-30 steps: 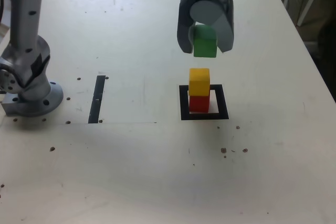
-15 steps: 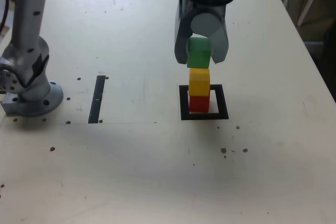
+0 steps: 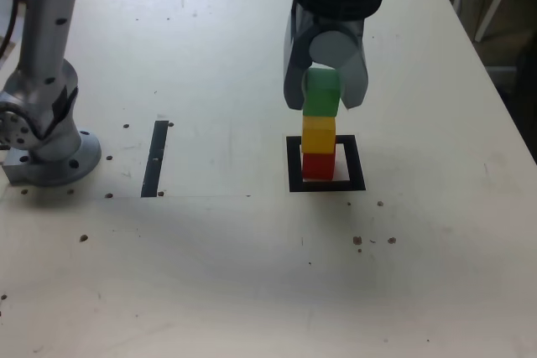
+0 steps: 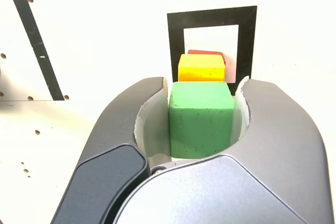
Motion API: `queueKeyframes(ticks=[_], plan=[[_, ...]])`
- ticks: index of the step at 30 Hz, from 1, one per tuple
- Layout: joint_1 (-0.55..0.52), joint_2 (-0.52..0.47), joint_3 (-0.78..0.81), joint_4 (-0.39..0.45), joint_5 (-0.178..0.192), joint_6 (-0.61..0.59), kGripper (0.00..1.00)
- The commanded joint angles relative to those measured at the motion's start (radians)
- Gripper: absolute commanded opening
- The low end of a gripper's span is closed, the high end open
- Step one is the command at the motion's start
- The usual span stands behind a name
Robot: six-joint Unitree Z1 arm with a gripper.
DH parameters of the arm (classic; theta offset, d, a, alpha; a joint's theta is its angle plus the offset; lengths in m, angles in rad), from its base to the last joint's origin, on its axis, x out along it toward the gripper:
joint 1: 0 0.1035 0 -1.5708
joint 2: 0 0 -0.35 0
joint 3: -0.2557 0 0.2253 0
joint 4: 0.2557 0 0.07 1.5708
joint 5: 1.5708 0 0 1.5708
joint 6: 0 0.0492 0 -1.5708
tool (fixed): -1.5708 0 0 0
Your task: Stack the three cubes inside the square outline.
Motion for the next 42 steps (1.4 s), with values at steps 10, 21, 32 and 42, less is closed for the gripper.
queueKeyframes(ticks=[10, 21, 32, 42], plan=[[0.012, 0.007, 0.035, -0.051, -0.014, 0.012, 0.39], [0.013, 0.007, 0.056, -0.070, -0.019, 0.018, 0.85], [0.019, -0.005, 0.067, -0.065, -0.012, 0.022, 0.93], [0.019, -0.122, 0.115, -0.043, 0.036, 0.016, 0.99]])
